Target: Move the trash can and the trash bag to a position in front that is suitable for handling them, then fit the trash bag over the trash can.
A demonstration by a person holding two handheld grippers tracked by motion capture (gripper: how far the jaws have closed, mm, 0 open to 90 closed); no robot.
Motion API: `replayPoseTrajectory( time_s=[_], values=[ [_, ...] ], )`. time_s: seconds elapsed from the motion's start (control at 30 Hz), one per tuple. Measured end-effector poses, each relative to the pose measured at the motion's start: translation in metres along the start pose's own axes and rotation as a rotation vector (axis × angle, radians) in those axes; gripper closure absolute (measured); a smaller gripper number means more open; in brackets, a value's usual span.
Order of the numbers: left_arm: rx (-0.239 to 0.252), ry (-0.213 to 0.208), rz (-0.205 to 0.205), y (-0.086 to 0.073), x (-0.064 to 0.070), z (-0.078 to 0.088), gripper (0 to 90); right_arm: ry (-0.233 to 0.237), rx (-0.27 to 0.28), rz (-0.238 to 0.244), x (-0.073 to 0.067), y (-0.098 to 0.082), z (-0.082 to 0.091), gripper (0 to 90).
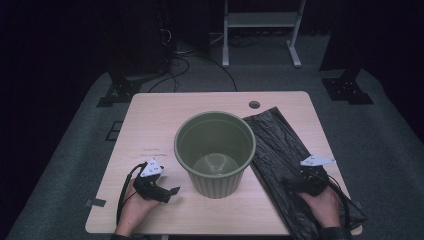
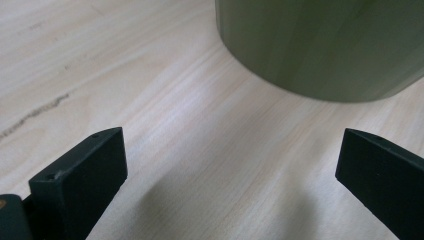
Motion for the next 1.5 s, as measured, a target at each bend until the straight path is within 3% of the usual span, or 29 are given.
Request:
replayPoseTrajectory(
  time_s=[0.4,0.6,0.73,0.93,1.03,1.1,1.2,1.5],
  values=[
    [-0.057,0.006,-0.013,-0.009,-0.001,-0.004,0.0,0.0,0.0,0.0,0.0,0.0,0.0,9.0],
    [-0.058,0.006,-0.011,-0.009,-0.001,-0.004,0.0,0.0,0.0,0.0,0.0,0.0,0.0,9.2],
    [-0.058,0.005,-0.011,-0.009,-0.001,-0.004,0.0,0.019,0.027,0.007,-0.002,0.001,0.003,26.9],
    [-0.058,0.005,-0.011,-0.009,-0.001,-0.004,0.0,0.059,0.049,0.023,-0.009,0.002,0.008,71.8],
    [-0.058,0.005,-0.011,-0.009,-0.001,-0.004,0.0,0.084,0.042,0.027,-0.012,0.002,0.008,89.9],
    [-0.058,0.004,-0.011,-0.009,-0.001,-0.005,0.0,0.085,0.039,0.032,-0.014,0.002,0.008,90.0],
    [-0.058,0.002,-0.012,-0.009,-0.001,-0.005,0.0,0.123,0.036,0.012,-0.018,0.003,0.006,90.0],
    [-0.057,0.001,-0.012,-0.009,-0.001,-0.005,0.0,0.217,0.05,0.033,-0.051,0.016,-0.006,90.0]
  ],
)
Point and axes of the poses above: each handheld gripper's, and its own axes: z roughly backward along the jaws, y roughly out of its top, x roughly to its right, the point moved 5 cm from there along -z, roughly forward along the jaws, and after that the axes turned 15 degrees about x, right-handed, at the moved point
